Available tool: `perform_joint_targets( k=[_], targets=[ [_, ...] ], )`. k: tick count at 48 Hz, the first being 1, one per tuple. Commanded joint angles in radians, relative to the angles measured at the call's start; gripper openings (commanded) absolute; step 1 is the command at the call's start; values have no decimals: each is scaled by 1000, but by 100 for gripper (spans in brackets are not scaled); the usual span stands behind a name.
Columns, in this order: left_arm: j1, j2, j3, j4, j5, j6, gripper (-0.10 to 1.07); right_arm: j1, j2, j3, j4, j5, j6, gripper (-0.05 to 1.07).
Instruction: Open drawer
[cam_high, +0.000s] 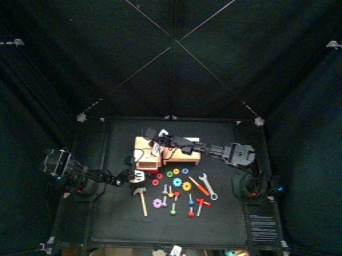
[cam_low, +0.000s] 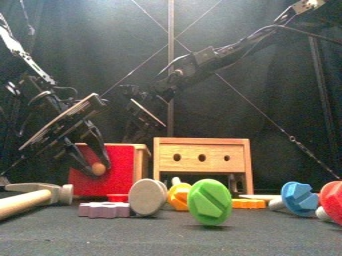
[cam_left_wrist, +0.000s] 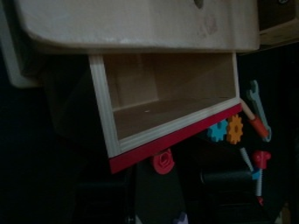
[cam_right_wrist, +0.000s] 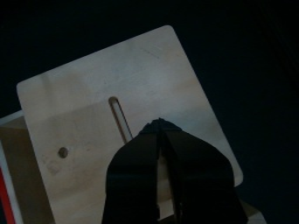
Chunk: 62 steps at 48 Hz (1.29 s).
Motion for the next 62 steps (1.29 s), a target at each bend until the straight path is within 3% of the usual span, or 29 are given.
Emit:
perform_joint_targets(
  k=[1, 62],
  targets=[
    [-20, -15, -17, 0, 2, 3, 62, -2, -29, -17, 2, 6, 0, 2],
    [-132, -32, -14, -81, 5, 3, 62, -2, -28, -17, -3, 6, -2, 2]
  ],
)
